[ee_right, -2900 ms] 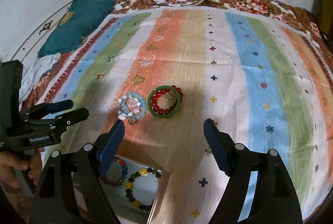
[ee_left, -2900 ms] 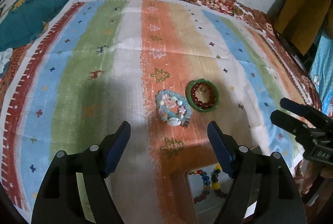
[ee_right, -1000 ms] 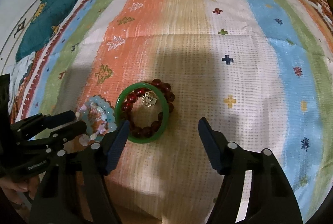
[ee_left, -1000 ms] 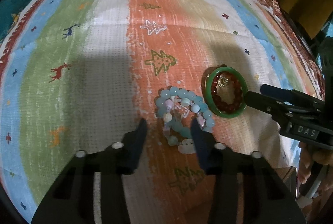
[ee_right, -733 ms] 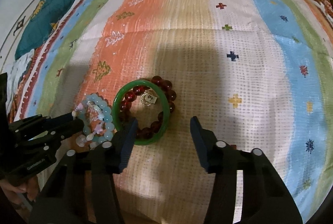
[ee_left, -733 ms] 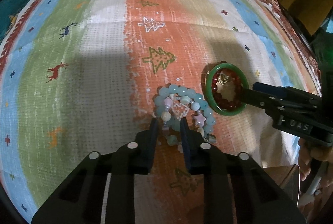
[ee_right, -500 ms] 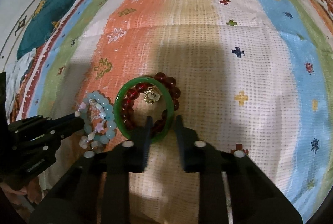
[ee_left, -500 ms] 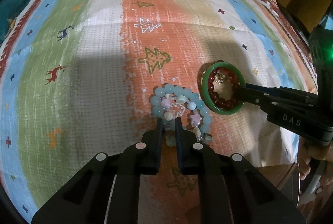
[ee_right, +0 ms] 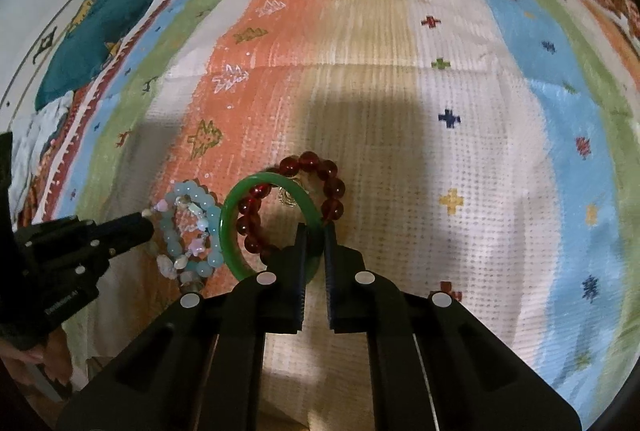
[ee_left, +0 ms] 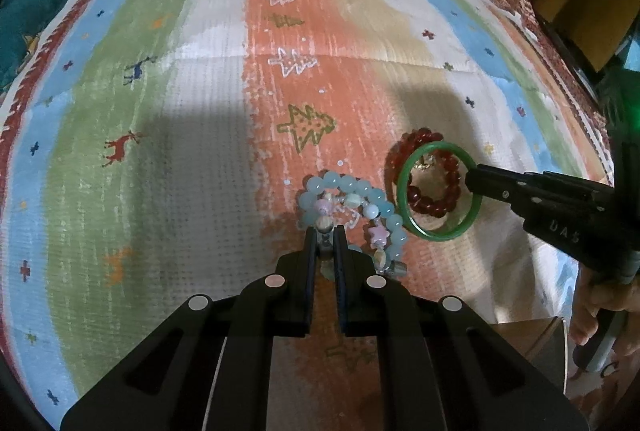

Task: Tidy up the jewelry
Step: 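Close the right gripper on the green jade bangle while the left gripper grips the pink-white bead bracelet, then lift the bangle and bead bracelet and carry both toward the tin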

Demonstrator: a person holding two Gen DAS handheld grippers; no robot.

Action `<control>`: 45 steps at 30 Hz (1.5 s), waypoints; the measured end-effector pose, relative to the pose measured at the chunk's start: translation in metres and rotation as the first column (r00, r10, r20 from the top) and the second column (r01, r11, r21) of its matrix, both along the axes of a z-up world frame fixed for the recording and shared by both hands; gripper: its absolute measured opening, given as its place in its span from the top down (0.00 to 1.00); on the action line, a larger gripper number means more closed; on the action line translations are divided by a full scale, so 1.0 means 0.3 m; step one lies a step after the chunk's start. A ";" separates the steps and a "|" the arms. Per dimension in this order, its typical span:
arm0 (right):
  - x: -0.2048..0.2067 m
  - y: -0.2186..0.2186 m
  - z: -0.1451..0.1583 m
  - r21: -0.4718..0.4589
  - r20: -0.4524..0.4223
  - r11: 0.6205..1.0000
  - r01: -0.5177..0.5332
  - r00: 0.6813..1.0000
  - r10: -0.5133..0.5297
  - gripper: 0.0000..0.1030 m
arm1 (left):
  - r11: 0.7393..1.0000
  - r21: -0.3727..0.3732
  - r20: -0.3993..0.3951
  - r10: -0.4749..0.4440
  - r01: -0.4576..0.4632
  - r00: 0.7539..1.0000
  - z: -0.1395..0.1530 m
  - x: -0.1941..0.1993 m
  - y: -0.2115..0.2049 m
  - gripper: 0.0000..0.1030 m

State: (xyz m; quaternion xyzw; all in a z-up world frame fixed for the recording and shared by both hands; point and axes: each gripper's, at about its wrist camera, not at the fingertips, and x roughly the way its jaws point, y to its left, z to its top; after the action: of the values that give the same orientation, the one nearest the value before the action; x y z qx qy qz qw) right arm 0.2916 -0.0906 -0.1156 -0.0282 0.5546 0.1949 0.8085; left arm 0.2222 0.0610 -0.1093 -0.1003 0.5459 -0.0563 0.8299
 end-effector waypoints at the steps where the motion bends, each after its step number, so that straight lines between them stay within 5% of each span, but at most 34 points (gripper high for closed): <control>1: -0.004 0.001 0.007 -0.004 0.007 1.000 -0.001 1.000 0.001 0.92 | 1.000 -0.002 0.004 -0.001 0.001 1.000 0.006 0.000 -0.001 0.92; 45: -0.256 -0.020 0.248 -0.019 0.193 0.995 -0.095 0.976 0.097 0.92 | 0.999 -0.050 0.187 0.006 0.003 0.982 0.281 -0.180 -0.042 0.93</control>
State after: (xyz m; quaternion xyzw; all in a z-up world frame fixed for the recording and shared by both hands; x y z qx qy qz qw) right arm 0.2149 -0.0965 -0.0412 -0.0780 0.4721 0.2274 0.8481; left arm 0.1681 0.0485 -0.0250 -0.1156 0.4640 -0.0782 0.8747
